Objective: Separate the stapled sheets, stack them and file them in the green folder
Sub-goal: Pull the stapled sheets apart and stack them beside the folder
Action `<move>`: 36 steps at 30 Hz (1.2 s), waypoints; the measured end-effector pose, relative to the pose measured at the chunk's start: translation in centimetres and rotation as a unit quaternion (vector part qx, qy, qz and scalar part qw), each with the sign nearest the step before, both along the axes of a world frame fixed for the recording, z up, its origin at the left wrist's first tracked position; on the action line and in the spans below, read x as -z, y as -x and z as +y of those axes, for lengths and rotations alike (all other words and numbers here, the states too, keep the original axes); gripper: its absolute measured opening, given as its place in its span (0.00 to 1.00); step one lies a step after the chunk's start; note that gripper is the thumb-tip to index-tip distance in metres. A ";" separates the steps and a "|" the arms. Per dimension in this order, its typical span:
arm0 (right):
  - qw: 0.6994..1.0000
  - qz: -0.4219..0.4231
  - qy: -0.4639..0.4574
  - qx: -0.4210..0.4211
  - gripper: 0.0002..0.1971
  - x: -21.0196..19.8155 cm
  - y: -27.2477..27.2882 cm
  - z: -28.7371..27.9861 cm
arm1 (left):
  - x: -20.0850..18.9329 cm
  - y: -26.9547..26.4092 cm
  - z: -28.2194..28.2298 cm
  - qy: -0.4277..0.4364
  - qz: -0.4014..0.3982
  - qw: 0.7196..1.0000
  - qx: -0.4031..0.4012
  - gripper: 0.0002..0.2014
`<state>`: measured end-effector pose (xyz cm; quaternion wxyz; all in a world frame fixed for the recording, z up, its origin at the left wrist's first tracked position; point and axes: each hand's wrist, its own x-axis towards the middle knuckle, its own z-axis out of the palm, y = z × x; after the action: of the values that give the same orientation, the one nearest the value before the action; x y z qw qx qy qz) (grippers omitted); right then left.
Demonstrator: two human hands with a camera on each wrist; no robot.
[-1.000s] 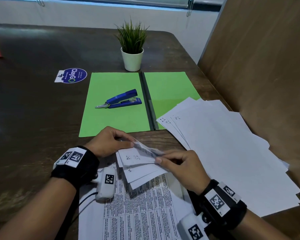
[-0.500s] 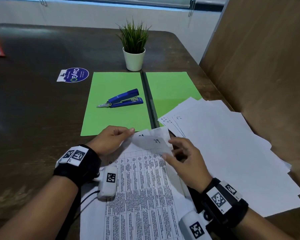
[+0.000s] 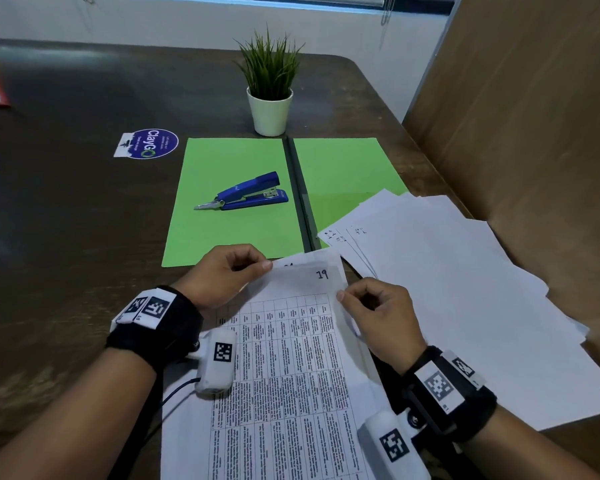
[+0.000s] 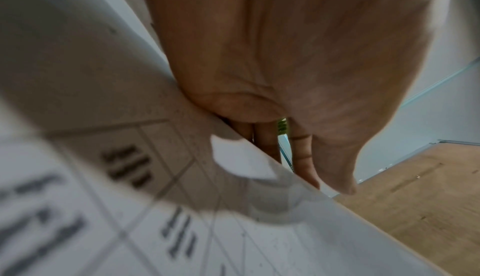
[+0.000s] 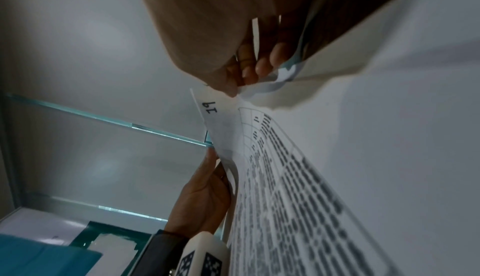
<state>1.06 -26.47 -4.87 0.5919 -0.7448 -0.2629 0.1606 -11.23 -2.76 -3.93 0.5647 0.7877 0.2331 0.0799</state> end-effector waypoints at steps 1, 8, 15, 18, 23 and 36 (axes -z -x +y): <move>1.000 -0.012 -0.003 -0.006 0.09 -0.1 0.0 0.2 | 0.0 0.1 -0.1 0.000 0.003 1.000 0.000 0.07; 0.993 -0.054 -0.033 -0.096 0.12 0.3 0.4 0.5 | -0.3 0.2 -0.3 0.033 0.034 0.999 -0.015 0.13; 0.992 -0.034 0.045 -0.109 0.09 0.7 0.4 0.2 | -0.1 0.2 -0.3 -0.006 0.042 0.999 -0.006 0.03; 0.992 -0.033 0.047 -0.113 0.10 0.4 0.5 0.1 | -0.1 0.2 -0.2 -0.004 0.042 0.999 -0.005 0.03; 0.990 -0.028 0.032 -0.134 0.16 -0.3 1.0 0.0 | -0.4 0.3 -0.4 -0.003 0.036 0.999 -0.002 0.07; 0.995 -0.025 -0.003 -0.099 0.05 1.1 0.3 0.3 | -0.4 0.5 -0.4 0.015 0.018 1.000 -0.013 0.15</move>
<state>0.80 -26.16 -5.92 0.5686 -0.7171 -0.3503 0.1992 -11.76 -3.16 -3.58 0.5709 0.7776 0.2540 0.0697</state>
